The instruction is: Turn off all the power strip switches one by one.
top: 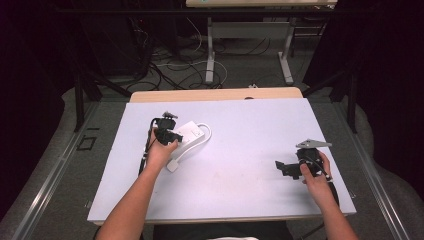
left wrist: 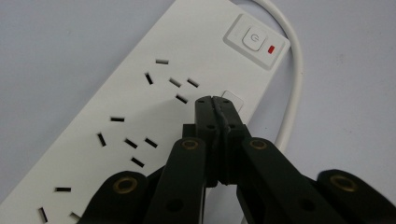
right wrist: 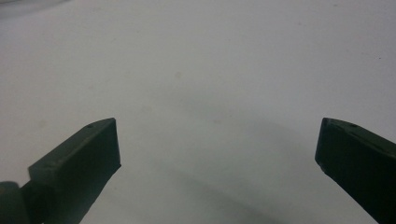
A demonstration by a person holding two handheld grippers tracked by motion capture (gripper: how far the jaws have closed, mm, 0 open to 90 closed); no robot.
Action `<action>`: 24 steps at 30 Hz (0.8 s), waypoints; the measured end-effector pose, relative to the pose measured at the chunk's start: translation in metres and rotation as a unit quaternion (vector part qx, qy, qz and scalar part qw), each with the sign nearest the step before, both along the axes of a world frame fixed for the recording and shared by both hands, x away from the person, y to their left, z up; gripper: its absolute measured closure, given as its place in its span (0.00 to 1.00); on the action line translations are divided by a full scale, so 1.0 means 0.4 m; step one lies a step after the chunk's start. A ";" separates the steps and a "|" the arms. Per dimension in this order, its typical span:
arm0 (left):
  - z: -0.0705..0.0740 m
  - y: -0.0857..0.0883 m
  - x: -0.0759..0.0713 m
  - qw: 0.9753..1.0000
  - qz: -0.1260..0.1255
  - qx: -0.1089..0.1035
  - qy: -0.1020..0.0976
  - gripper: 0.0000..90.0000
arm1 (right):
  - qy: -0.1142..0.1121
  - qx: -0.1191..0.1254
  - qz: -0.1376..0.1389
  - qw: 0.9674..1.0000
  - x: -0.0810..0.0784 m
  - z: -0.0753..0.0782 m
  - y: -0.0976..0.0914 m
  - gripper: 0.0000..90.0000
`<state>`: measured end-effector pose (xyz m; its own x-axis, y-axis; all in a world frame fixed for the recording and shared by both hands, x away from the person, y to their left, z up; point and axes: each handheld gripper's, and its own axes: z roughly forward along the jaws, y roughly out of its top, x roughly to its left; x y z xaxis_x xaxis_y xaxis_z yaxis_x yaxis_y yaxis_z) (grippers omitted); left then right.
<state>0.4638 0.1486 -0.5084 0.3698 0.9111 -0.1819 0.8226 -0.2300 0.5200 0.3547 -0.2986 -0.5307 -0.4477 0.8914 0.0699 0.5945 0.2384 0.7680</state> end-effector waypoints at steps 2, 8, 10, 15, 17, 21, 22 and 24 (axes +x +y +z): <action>0.002 0.002 -0.001 1.000 -0.002 0.002 -0.002 1.00 | -0.001 0.000 0.001 1.000 0.000 0.000 0.000 0.00; 0.008 0.005 -0.007 1.000 -0.002 0.000 0.000 1.00 | 0.000 0.002 -0.001 1.000 0.000 0.001 0.000 0.00; 0.010 0.006 -0.009 1.000 -0.005 0.003 -0.002 1.00 | 0.001 0.003 -0.002 1.000 0.000 0.000 0.000 0.00; 0.013 0.010 -0.014 1.000 -0.007 0.004 -0.004 1.00 | 0.001 0.001 -0.003 1.000 -0.001 0.002 0.000 0.00; 0.015 0.011 -0.017 1.000 -0.003 0.001 -0.001 1.00 | 0.000 0.001 -0.003 1.000 -0.001 0.002 0.000 0.00; 0.016 0.017 -0.021 1.000 -0.001 0.001 -0.004 1.00 | 0.000 0.000 -0.004 1.000 -0.001 0.002 0.000 0.00; 0.017 0.018 -0.022 1.000 0.000 0.000 -0.003 1.00 | 0.000 0.000 -0.004 1.000 -0.001 0.002 0.000 0.00; 0.017 0.020 -0.023 1.000 -0.001 -0.001 -0.004 1.00 | 0.000 0.000 -0.004 1.000 -0.002 0.002 0.000 0.00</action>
